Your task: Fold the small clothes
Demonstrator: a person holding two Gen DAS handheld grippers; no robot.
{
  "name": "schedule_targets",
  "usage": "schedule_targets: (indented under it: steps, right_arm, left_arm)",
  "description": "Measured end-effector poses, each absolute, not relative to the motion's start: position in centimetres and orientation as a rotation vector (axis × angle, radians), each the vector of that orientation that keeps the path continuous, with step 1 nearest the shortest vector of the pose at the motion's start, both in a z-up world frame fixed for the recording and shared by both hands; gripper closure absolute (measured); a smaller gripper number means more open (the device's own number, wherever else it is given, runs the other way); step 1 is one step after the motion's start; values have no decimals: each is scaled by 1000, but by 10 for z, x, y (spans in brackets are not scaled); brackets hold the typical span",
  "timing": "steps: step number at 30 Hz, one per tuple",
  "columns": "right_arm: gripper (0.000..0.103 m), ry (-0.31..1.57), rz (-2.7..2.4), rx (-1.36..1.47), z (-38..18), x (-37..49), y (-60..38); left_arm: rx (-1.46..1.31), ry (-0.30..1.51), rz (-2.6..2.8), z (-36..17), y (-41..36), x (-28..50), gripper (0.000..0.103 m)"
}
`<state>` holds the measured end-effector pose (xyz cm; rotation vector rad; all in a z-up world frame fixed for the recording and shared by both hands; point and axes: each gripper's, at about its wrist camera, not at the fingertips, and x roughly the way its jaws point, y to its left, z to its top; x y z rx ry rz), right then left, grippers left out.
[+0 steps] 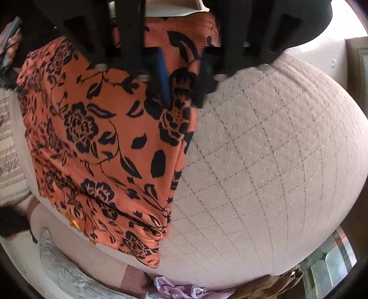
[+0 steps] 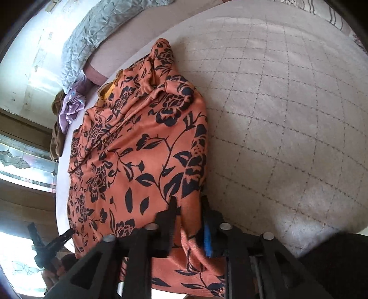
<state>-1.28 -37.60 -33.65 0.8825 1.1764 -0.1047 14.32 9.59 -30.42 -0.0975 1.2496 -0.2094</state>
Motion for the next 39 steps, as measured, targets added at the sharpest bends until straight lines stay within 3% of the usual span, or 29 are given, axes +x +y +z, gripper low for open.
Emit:
schedule_targets:
  steps: [2, 5, 13, 19, 24, 27, 30, 34, 39]
  right_arm:
    - [75, 1179, -81, 871, -338, -12, -372]
    - [93, 1145, -75, 785, -329, -10, -365]
    - [95, 909, 6, 783, -275, 7, -381]
    - [95, 816, 1, 871, -254, 65, -421]
    - [95, 765, -71, 1053, -277, 145, -476]
    - [85, 736, -96, 1263, -320, 192, -505]
    - [27, 759, -212, 1430, -367, 207, -520]
    - [27, 715, -268, 1370, -373, 186, -515]
    - [29, 683, -295, 1058, -322, 141, -481]
  left_arm:
    - [-163, 1255, -232, -304, 102, 148, 96]
    - [-208, 1243, -274, -299, 105, 152, 97]
    - [-297, 1159, -433, -247, 95, 182, 97]
    - [-284, 1107, -414, -223, 73, 264, 97]
    - [-281, 1051, -341, -223, 49, 359, 96]
    - [-287, 1073, -271, -249, 34, 403, 93]
    - [-279, 1115, -206, -279, 37, 409, 91]
    - [-330, 949, -203, -264, 61, 372, 71]
    - [-297, 690, -117, -221, 78, 296, 41]
